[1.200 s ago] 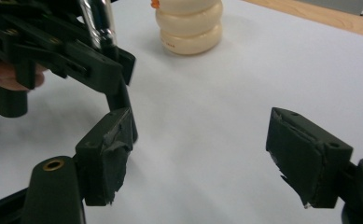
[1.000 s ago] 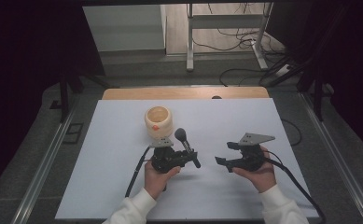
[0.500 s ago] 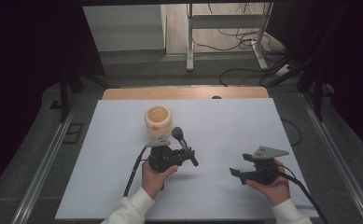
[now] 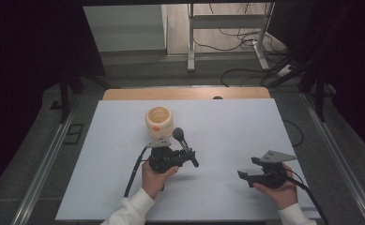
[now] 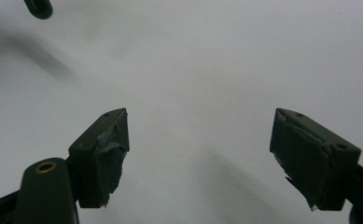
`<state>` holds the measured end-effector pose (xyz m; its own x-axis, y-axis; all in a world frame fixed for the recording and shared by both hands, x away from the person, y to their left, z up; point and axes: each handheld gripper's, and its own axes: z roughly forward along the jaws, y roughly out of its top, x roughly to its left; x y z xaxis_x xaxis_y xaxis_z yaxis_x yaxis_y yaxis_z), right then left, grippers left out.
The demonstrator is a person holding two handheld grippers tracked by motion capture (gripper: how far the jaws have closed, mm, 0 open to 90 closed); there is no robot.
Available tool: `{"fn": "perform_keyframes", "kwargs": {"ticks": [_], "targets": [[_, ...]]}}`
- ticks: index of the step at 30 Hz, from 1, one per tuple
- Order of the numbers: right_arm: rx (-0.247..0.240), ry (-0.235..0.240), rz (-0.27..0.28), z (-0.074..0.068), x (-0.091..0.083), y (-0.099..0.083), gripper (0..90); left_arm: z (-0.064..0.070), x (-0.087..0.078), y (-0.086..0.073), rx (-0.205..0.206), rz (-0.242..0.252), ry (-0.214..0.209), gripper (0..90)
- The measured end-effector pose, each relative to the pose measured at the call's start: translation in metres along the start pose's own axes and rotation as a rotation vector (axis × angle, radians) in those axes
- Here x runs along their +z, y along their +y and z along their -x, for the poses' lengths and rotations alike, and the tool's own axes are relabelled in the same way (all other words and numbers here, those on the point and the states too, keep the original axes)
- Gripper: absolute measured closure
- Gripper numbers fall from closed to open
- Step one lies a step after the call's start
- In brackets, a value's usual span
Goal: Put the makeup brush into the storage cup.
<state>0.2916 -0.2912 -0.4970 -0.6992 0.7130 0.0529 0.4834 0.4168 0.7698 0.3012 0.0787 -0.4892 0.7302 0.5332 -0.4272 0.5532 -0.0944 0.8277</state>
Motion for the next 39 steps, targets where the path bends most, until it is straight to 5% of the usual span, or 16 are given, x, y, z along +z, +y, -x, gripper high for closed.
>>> {"fn": "perform_keyframes", "kwargs": {"ticks": [19,25,39], "targets": [[0.018,-0.010,0.024,0.007,-0.002,-0.006,20.8,0.001,-0.015,0.015,-0.006,0.056,0.014,74.3],[-0.020,-0.019,0.014,0.007,0.001,-0.006,20.9,0.000,-0.022,0.026,-0.008,0.073,0.030,74.2],[-0.014,-0.016,0.016,0.009,0.003,-0.006,20.9,-0.012,-0.030,0.038,-0.019,0.064,0.069,74.2]]}}
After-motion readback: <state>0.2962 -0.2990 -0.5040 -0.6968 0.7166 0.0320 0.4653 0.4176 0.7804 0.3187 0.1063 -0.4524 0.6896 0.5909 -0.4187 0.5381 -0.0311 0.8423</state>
